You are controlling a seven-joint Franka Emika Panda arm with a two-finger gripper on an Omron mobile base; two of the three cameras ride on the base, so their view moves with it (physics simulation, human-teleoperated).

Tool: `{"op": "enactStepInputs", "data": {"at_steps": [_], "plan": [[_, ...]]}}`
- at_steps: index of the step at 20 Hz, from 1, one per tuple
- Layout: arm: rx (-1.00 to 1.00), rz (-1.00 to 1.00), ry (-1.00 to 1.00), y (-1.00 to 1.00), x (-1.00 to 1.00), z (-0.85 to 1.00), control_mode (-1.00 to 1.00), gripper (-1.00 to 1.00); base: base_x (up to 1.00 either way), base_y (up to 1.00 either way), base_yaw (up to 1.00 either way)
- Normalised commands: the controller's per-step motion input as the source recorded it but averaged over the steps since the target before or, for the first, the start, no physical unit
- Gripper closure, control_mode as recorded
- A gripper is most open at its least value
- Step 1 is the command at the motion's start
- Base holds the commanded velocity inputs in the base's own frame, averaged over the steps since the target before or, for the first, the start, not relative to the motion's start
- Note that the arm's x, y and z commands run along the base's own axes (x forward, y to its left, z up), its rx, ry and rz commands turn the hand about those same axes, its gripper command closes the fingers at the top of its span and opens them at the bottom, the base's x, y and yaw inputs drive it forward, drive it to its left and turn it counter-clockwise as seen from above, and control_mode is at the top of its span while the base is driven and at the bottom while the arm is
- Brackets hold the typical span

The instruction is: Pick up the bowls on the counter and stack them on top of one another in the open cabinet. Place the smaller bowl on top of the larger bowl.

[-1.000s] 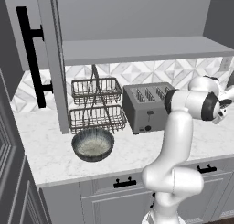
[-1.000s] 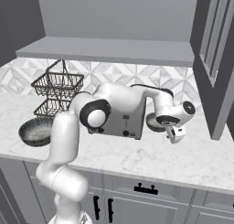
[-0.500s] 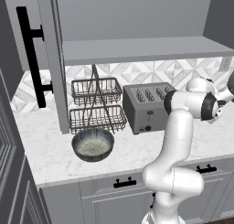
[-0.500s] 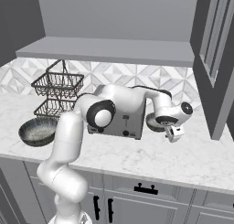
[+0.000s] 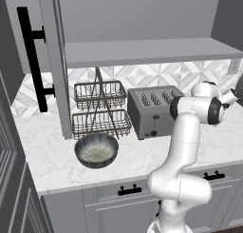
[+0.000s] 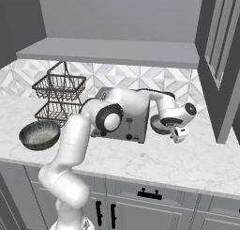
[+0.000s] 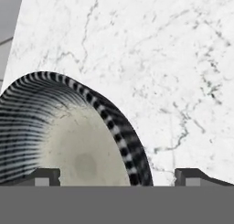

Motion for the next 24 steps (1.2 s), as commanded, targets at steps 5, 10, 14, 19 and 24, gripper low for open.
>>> {"op": "enactStepInputs", "data": {"at_steps": [5, 10, 14, 19, 24], "plan": [[0.0, 0.0, 0.0, 0.0, 0.04, -0.01, -1.0, 1.0, 0.0, 0.0, 0.0], [0.0, 0.0, 0.0, 0.0, -0.08, 0.0, -1.0, 1.0, 0.0, 0.0, 0.0], [0.0, 0.0, 0.0, 0.0, -0.46, -0.01, -1.0, 1.0, 0.0, 0.0, 0.0], [0.03, -0.01, -0.04, -0.13, -0.99, 0.01, -1.0, 1.0, 0.0, 0.0, 0.0], [0.1, -0.09, -0.08, -0.41, -1.0, 0.28, -1.0, 1.0, 0.0, 0.0, 0.0]]}}
